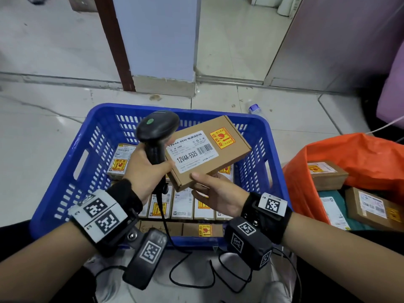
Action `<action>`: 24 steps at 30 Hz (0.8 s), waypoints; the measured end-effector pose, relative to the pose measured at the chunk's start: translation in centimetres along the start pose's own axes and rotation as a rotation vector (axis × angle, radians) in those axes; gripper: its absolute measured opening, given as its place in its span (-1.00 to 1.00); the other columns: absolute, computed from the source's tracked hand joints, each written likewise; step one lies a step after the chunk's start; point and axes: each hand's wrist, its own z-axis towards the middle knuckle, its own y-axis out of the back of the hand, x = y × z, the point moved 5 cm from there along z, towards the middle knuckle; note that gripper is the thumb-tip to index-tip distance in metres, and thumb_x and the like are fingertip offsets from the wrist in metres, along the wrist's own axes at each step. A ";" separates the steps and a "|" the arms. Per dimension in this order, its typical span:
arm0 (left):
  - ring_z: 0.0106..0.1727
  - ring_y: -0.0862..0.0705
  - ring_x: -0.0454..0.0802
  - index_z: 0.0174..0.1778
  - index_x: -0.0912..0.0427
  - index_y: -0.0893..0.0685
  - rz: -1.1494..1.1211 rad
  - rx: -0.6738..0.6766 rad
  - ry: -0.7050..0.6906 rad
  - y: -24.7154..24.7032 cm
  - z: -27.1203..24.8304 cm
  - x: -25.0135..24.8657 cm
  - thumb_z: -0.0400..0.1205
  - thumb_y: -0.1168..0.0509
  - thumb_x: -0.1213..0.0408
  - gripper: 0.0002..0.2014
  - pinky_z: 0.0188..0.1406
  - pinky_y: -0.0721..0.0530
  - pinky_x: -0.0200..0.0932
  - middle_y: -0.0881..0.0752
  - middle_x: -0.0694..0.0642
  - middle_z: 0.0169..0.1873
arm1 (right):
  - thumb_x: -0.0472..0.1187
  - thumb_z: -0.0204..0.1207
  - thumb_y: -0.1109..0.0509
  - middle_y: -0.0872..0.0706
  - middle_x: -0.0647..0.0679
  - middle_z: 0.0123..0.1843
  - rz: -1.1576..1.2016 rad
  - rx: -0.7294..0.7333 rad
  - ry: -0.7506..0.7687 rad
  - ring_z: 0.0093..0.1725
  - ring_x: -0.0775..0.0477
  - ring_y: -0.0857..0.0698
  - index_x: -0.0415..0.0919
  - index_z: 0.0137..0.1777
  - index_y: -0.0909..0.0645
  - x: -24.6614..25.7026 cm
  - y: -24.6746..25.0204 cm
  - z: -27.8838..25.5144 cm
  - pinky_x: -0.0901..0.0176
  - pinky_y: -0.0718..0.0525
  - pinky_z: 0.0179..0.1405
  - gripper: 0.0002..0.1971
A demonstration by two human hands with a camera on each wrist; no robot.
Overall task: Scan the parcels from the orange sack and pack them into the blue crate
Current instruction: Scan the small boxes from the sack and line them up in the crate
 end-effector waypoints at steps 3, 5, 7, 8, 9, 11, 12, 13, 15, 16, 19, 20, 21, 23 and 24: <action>0.09 -0.78 -0.15 0.22 -0.02 -0.68 -0.005 -0.010 0.010 0.1 0.1 -0.2 0.50 -0.38 0.61 -0.51 -0.09 -0.78 -0.10 -0.78 -0.11 0.11 | -0.09 0.37 -0.54 -0.75 -0.09 0.20 0.018 -0.004 0.025 0.21 -0.05 -0.67 -0.13 0.23 -0.62 0.8 0.3 -0.2 0.13 -0.66 0.19 -0.57; 0.14 -0.76 -0.11 0.12 -0.09 -0.69 -0.025 0.004 0.017 0.2 0.2 -0.5 0.50 -0.35 0.66 -0.49 -0.06 -0.77 -0.09 -0.77 -0.08 0.15 | 0.01 0.42 -0.49 -0.75 -0.11 0.11 0.072 -0.073 0.064 0.20 -0.11 -0.70 -0.12 0.21 -0.60 1.9 1.6 0.0 0.05 -0.66 0.20 -0.60; 0.13 -0.77 -0.07 0.14 -0.06 -0.69 -0.029 0.032 0.028 0.4 0.4 -0.8 0.51 -0.32 0.69 -0.48 -0.12 -0.80 -0.02 -0.77 -0.07 0.16 | 0.04 0.47 -0.46 -0.74 -0.12 0.05 0.139 -0.185 0.105 0.25 -0.17 -0.69 -0.12 0.22 -0.56 3.8 3.6 0.1 0.01 -0.67 0.16 -0.61; 0.13 -0.78 -0.07 0.20 -0.02 -0.67 -0.027 0.046 0.034 0.5 0.6 -0.9 0.51 -0.32 0.69 -0.48 -0.11 -0.81 0.04 -0.77 -0.08 0.18 | 0.02 0.48 -0.45 -0.74 -0.11 0.05 0.138 -0.222 0.117 0.25 -0.16 -0.68 -0.12 0.24 -0.54 4.8 4.6 0.1 0.03 -0.67 0.13 -0.60; 0.15 -0.77 -0.06 0.26 0.03 -0.65 -0.024 0.056 0.042 0.6 0.7 -0.9 0.51 -0.32 0.69 -0.47 -0.05 -0.79 0.09 -0.76 -0.08 0.19 | -0.01 0.49 -0.45 -0.73 -0.11 0.07 0.118 -0.236 0.124 0.24 -0.15 -0.69 -0.11 0.27 -0.53 5.7 5.4 0.0 0.06 -0.68 0.11 -0.60; 0.22 -0.73 -0.07 0.35 0.11 -0.60 -0.022 0.078 0.054 0.6 0.8 -0.9 0.50 -0.32 0.68 -0.45 0.13 -0.71 0.02 -0.75 -0.09 0.22 | -0.10 0.52 -0.44 -0.71 -0.13 0.12 0.101 -0.235 0.140 0.21 -0.13 -0.70 -0.12 0.29 -0.53 6.8 6.4 -0.1 0.09 -0.71 0.14 -0.64; 0.23 -0.73 -0.10 0.36 0.13 -0.58 -0.018 0.088 0.061 0.5 0.8 -0.8 0.51 -0.32 0.67 -0.46 0.15 -0.68 -0.06 -0.75 -0.10 0.22 | -0.15 0.55 -0.41 -0.70 -0.14 0.13 0.105 -0.230 0.149 0.19 -0.14 -0.71 -0.12 0.26 -0.55 6.9 6.7 -0.1 0.10 -0.74 0.14 -0.70; 0.21 -0.73 -0.14 0.36 0.14 -0.58 -0.008 0.092 0.067 0.4 0.7 -0.7 0.51 -0.33 0.64 -0.48 0.13 -0.67 -0.13 -0.76 -0.11 0.20 | -0.21 0.58 -0.38 -0.70 -0.14 0.11 0.109 -0.224 0.155 0.15 -0.13 -0.72 -0.14 0.22 -0.56 6.8 7.0 0.0 0.12 -0.77 0.10 -0.76; 0.18 -0.73 -0.18 0.31 0.15 -0.60 0.025 0.094 0.071 0.1 0.4 -0.6 0.53 -0.36 0.58 -0.56 0.14 -0.65 -0.16 -0.77 -0.10 0.16 | -0.31 0.62 -0.32 -0.71 -0.16 0.09 0.102 -0.217 0.162 0.08 -0.12 -0.74 -0.21 0.22 -0.56 6.2 7.6 0.4 0.15 -0.81 -0.02 -0.79; 0.18 -0.72 -0.14 0.26 0.17 -0.62 0.051 0.104 0.070 0.0 0.2 -0.6 0.52 -0.38 0.54 -0.60 0.18 -0.64 -0.12 -0.77 -0.07 0.14 | -0.34 0.62 -0.32 -0.72 -0.20 0.14 0.092 -0.217 0.165 0.07 -0.13 -0.75 -0.27 0.29 -0.56 5.9 8.0 0.7 0.16 -0.81 -0.04 -0.74; 0.05 -0.76 0.07 0.13 0.25 -0.65 0.095 0.188 0.082 -1.0 -0.4 -0.8 0.47 -0.46 0.50 -0.68 0.08 -0.70 -0.02 -0.79 0.10 0.05 | -0.26 0.60 -0.39 -0.70 -0.24 0.21 0.038 -0.265 0.141 0.06 -0.10 -0.76 -0.31 0.38 -0.54 4.9 9.0 1.3 0.20 -0.78 -0.07 -0.63; 0.00 -0.76 0.13 0.11 0.24 -0.64 0.106 0.213 0.089 -1.4 -0.6 -0.9 0.46 -0.45 0.52 -0.68 -0.01 -0.72 -0.06 -0.78 0.14 0.02 | -0.21 0.59 -0.41 -0.72 -0.19 0.14 0.034 -0.297 0.126 0.03 -0.08 -0.75 -0.28 0.35 -0.56 4.6 9.3 1.4 0.20 -0.77 -0.07 -0.64; -0.03 -0.76 0.15 0.09 0.23 -0.62 0.127 0.229 0.097 -1.7 -0.7 -0.8 0.47 -0.43 0.56 -0.68 -0.11 -0.72 -0.13 -0.78 0.17 -0.01 | -0.18 0.58 -0.43 -0.73 -0.16 0.08 0.042 -0.325 0.116 0.00 -0.07 -0.75 -0.27 0.32 -0.57 4.4 9.5 1.5 0.21 -0.76 -0.07 -0.65; -0.09 -0.76 0.11 0.07 0.24 -0.58 0.147 0.242 0.124 -2.2 -1.0 -0.4 0.49 -0.38 0.60 -0.71 -0.26 -0.70 -0.27 -0.77 0.23 -0.06 | -0.22 0.55 -0.47 -0.75 -0.20 0.09 0.083 -0.355 0.127 0.01 -0.08 -0.78 -0.34 0.38 -0.53 4.4 10.0 1.9 0.21 -0.78 -0.10 -0.56; -0.13 -0.76 0.05 0.08 0.28 -0.58 0.155 0.247 0.143 -2.3 -1.1 -0.1 0.50 -0.38 0.60 -0.73 -0.31 -0.68 -0.31 -0.76 0.24 -0.08 | -0.25 0.52 -0.49 -0.74 -0.26 0.16 0.110 -0.365 0.140 0.06 -0.12 -0.78 -0.39 0.44 -0.46 4.4 10.2 2.1 0.20 -0.79 -0.11 -0.47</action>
